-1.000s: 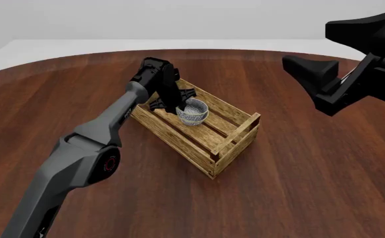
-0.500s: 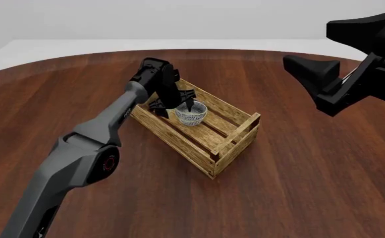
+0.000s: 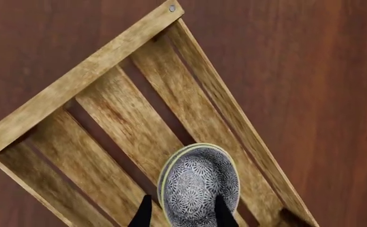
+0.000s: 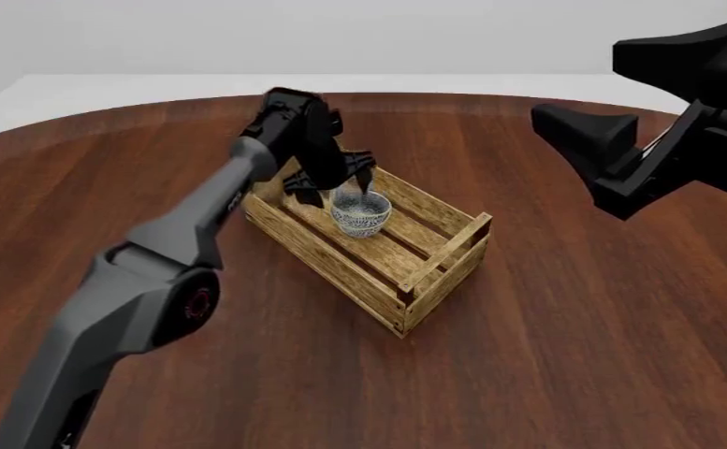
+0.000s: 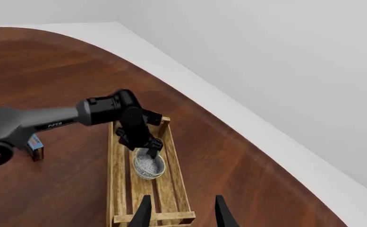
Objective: Stack the right bowl on the left bowl and place them in the tray.
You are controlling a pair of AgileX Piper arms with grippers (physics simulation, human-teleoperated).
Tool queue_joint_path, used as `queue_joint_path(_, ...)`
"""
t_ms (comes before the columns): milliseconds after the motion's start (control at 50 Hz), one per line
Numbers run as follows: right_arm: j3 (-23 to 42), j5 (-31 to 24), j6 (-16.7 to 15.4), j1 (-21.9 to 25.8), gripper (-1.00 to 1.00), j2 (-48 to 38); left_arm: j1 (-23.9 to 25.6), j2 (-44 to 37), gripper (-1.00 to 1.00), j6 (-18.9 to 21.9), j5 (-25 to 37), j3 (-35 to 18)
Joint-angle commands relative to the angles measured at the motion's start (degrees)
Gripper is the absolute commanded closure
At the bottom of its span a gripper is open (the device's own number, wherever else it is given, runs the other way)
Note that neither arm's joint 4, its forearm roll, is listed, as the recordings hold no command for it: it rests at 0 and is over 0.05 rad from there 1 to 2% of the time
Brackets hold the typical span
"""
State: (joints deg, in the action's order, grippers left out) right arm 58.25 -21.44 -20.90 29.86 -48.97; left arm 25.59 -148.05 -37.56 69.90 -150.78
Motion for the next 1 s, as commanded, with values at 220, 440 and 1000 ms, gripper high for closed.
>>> queue_joint_path(220, 0.11, 0.02, -0.08, 0.25, -1.00, -0.12, 0.78, 12.83, -1.00, -1.11, -6.68, 16.81)
queue_joint_path(440, 0.13, -0.15, -0.11, 0.32, -1.00, 0.12, 1.29, 26.36, -1.00, -2.32, -15.91, 35.96)
queue_joint_path(1000, -0.34, 0.74, -0.39, 0.37, -1.00, -1.62, 2.18, 50.40, -1.00, -7.19, -31.51, 66.31)
